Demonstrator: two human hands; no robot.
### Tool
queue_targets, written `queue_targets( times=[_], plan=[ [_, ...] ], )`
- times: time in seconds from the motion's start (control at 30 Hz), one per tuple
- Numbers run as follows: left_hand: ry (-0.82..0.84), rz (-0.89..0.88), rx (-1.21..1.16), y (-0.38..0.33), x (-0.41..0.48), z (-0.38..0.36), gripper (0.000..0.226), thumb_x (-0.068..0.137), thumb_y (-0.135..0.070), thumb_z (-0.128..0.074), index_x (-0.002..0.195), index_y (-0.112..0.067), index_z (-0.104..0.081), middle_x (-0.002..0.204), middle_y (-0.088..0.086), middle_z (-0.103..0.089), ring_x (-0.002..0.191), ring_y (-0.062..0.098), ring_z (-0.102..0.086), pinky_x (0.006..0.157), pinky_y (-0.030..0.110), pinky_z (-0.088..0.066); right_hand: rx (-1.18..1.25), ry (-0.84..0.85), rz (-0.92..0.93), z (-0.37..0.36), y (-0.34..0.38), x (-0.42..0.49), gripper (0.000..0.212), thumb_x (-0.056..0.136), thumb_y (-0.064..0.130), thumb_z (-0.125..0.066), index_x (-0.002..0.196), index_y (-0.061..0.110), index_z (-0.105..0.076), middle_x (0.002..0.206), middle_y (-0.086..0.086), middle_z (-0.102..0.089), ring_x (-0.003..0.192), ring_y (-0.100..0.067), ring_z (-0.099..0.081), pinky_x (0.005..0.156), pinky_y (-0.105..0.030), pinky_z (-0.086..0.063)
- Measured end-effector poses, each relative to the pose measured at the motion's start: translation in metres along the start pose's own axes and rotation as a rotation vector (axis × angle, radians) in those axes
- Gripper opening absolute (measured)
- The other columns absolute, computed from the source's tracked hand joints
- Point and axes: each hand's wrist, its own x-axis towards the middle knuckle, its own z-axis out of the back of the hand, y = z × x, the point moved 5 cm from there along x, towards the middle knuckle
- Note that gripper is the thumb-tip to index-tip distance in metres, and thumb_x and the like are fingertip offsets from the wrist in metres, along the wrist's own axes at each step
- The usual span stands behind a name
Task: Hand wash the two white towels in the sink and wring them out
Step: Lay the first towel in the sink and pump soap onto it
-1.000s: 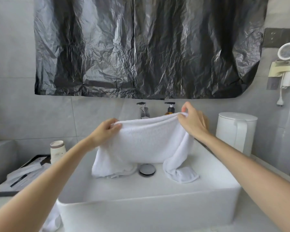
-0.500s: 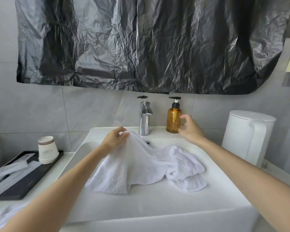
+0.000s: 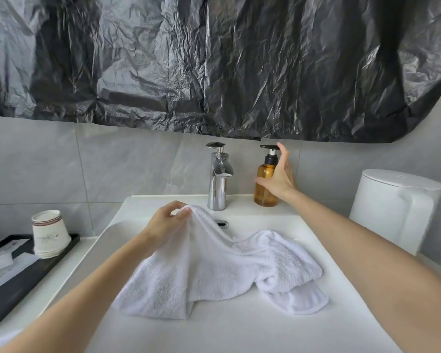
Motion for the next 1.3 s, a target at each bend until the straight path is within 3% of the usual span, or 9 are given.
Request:
queue_targets(
  times=[0.17,0.33,0.43,0.5,0.6,0.7,0.8,0.97,1.3],
  plan=[
    [0.019,-0.010,-0.003,-0.002,-0.001,-0.003,0.019,0.100,-0.028,-0.053,0.098,-0.011,-0.063,0.072,0.003,-0.058,0.052,0.013,-0.045,0.039,0.016,-0.029,0.045,-0.079,0.033,-0.011,0.002,-0.002,0.101,0.078,0.003,-0.073,0.150,0.030,-0.008,0.142,-0.014,-0.041,0.120,-0.035,-0.049,0.098,-0.042,-0.040],
    [0.012,0.002,0.016,-0.002,-0.001,-0.001,0.018,0.100,-0.028,-0.052,0.097,-0.014,-0.062,0.067,0.001,-0.056,0.039,0.007,-0.039,0.033,0.013,-0.022,-0.016,-0.114,0.111,0.005,0.016,-0.035,0.103,0.078,0.012,-0.073,0.148,0.041,-0.003,0.140,-0.009,-0.047,0.112,-0.035,-0.055,0.092,-0.044,-0.045],
    [0.028,0.028,-0.009,0.001,-0.002,-0.001,0.020,0.099,-0.034,-0.053,0.097,-0.017,-0.063,0.073,0.006,-0.055,0.056,0.018,-0.045,0.040,0.018,-0.023,-0.060,-0.026,0.181,0.022,0.033,-0.067,0.102,0.078,0.020,-0.074,0.143,0.049,0.000,0.120,-0.009,-0.058,0.092,-0.032,-0.062,0.082,-0.049,-0.053],
    [0.036,0.057,-0.026,0.002,-0.003,-0.001,0.022,0.098,-0.039,-0.054,0.096,-0.019,-0.063,0.076,0.007,-0.051,0.063,0.020,-0.043,0.043,0.020,-0.021,-0.062,0.069,0.248,0.033,0.046,-0.094,0.100,0.078,0.021,-0.074,0.143,0.048,-0.003,0.099,-0.006,-0.062,0.075,-0.024,-0.062,0.072,-0.044,-0.056],
    [0.056,0.106,-0.135,0.001,-0.007,0.000,0.019,0.096,-0.040,-0.057,0.089,-0.024,-0.063,0.079,0.006,-0.055,0.069,0.020,-0.051,0.055,0.025,-0.037,-0.156,0.213,0.385,0.040,0.062,-0.140,0.098,0.078,0.023,-0.073,0.144,0.046,-0.005,0.094,0.003,-0.057,0.068,-0.012,-0.055,0.063,-0.033,-0.050],
    [0.102,0.127,-0.230,-0.003,-0.011,-0.001,0.019,0.098,-0.036,-0.056,0.086,-0.022,-0.062,0.080,0.004,-0.060,0.074,0.020,-0.057,0.067,0.029,-0.046,-0.273,0.323,0.436,0.029,0.066,-0.171,0.095,0.077,0.028,-0.071,0.143,0.046,-0.005,0.095,0.009,-0.050,0.076,-0.015,-0.052,0.064,-0.030,-0.046],
    [0.164,0.141,-0.254,-0.008,-0.016,-0.004,0.017,0.099,-0.034,-0.055,0.089,-0.022,-0.059,0.077,0.004,-0.058,0.068,0.017,-0.056,0.060,0.026,-0.045,-0.326,0.382,0.454,0.009,0.068,-0.178,0.092,0.076,0.030,-0.067,0.142,0.047,-0.005,0.108,0.011,-0.048,0.091,-0.024,-0.051,0.075,-0.039,-0.048],
    [0.246,0.137,-0.304,-0.010,-0.019,-0.011,0.016,0.099,-0.032,-0.055,0.090,-0.019,-0.057,0.075,0.003,-0.056,0.064,0.015,-0.054,0.055,0.024,-0.044,-0.354,0.424,0.474,-0.020,0.067,-0.177,0.093,0.070,0.033,-0.064,0.142,0.046,-0.007,0.120,0.006,-0.053,0.094,-0.024,-0.047,0.075,-0.039,-0.047],
    [0.306,0.134,-0.305,-0.006,-0.015,-0.016,0.018,0.097,-0.033,-0.058,0.103,-0.016,-0.057,0.090,0.011,-0.055,0.081,0.024,-0.054,0.066,0.030,-0.043,-0.286,0.286,0.478,-0.027,0.062,-0.172,0.083,0.065,0.038,-0.065,0.134,0.047,-0.020,0.084,0.010,-0.054,0.084,-0.024,-0.052,0.072,-0.039,-0.050]
  ],
)
